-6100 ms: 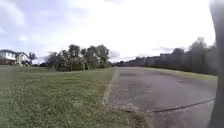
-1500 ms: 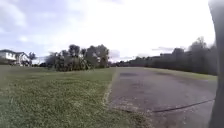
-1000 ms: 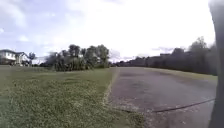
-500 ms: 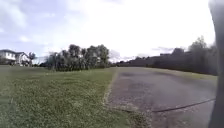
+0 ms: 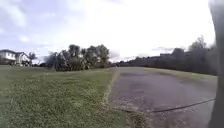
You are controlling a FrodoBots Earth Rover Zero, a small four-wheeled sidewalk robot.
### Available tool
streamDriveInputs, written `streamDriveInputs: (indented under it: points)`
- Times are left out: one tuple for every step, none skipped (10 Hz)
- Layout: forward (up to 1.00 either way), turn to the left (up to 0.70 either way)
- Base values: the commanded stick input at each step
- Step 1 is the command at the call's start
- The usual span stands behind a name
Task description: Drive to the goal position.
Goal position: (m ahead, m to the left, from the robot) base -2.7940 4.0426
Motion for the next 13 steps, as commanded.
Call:
streamDriveInputs:
  points:
    - [0.00,0.00]
    - [0.00,0.00]
    - [0.00,0.00]
    - [0.00,0.00]
    - [0.00,0.00]
    - [0.00,0.00]
    - [0.02,0.00]
    - [0.03,0.00]
    - [0.00,0.00]
    - [0.00,0.00]
    - [0.00,0.00]
    - [0.00,0.00]
    - [0.00,0.00]
